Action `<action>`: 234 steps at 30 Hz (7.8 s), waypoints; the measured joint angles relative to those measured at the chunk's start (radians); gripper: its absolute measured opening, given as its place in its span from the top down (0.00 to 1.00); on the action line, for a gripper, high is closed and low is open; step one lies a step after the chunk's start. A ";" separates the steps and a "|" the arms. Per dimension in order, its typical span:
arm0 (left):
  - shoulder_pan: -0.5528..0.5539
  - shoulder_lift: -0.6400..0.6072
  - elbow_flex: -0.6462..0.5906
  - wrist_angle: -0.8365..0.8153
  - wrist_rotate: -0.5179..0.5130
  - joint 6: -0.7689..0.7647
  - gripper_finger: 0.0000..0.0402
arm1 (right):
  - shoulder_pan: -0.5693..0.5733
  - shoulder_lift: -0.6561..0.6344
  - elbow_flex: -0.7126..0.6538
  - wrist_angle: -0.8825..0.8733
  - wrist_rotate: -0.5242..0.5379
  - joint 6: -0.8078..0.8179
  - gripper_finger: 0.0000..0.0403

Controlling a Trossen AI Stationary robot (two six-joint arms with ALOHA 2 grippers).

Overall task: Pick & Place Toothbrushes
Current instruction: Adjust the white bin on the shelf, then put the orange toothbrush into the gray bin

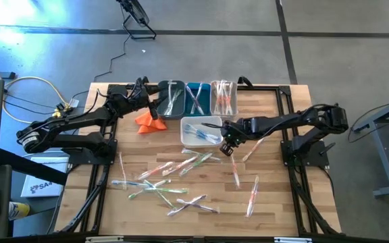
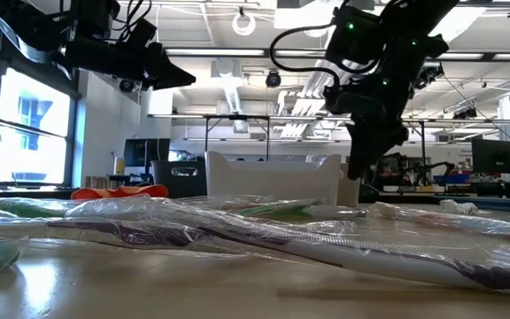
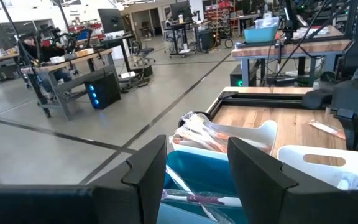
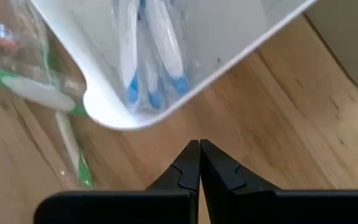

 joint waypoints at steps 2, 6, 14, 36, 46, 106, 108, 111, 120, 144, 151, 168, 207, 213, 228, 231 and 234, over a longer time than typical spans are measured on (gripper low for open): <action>0.000 0.000 0.000 0.000 0.000 0.000 0.58 | -0.001 0.003 -0.007 0.047 -0.004 0.000 0.99; 0.000 0.000 0.000 0.000 0.000 0.000 0.58 | -0.001 0.018 -0.014 0.109 -0.014 0.000 0.99; 0.000 0.000 0.000 -0.001 0.000 0.000 0.58 | -0.001 0.033 -0.014 0.180 -0.064 -0.004 0.99; 0.000 0.000 0.000 -0.006 0.000 0.000 0.58 | -0.032 -0.099 -0.014 -0.168 0.022 -0.028 0.99; 0.000 0.000 0.000 -0.019 0.000 0.000 0.58 | -0.079 -0.183 -0.014 -0.318 0.051 0.311 0.99; 0.000 0.000 0.000 -0.158 -0.138 0.080 0.58 | 0.102 -0.086 -0.014 -0.465 0.087 1.144 0.71; 0.000 0.000 0.000 -0.158 -0.138 0.080 0.58 | 0.115 -0.059 -0.014 -0.465 0.065 1.163 0.68; 0.000 0.000 0.000 -0.156 -0.139 0.080 0.58 | 0.131 -0.025 -0.014 -0.466 0.018 1.203 0.66; 0.000 0.000 0.000 -0.156 -0.140 0.079 0.58 | 0.167 0.043 -0.014 -0.474 -0.081 1.320 0.67; 0.000 0.000 0.000 -0.156 -0.137 0.076 0.58 | 0.220 0.158 -0.010 -0.470 -0.050 1.337 0.93; 0.000 0.000 0.000 -0.156 -0.137 0.076 0.58 | 0.220 0.158 -0.012 -0.466 -0.051 1.304 0.97; 0.000 0.000 0.000 -0.156 -0.138 0.076 0.58 | 0.220 0.138 -0.021 -0.565 -0.065 1.294 0.99; 0.000 0.000 0.000 -0.135 -0.138 0.076 0.58 | 0.078 -0.225 -0.014 -0.294 0.642 0.831 0.99; 0.000 0.000 0.000 -0.133 -0.138 0.076 0.58 | -0.015 -0.225 -0.014 0.019 0.605 0.462 0.99; 0.000 0.000 0.000 -0.132 -0.138 0.076 0.58 | -0.212 -0.115 -0.013 0.281 0.412 0.197 0.99; 0.000 0.000 0.000 -0.132 -0.138 0.076 0.58 | -0.255 -0.084 -0.014 0.292 0.403 0.197 0.99; 0.000 0.000 0.000 -0.131 -0.138 0.076 0.58 | -0.296 -0.059 -0.014 0.323 0.388 0.197 0.99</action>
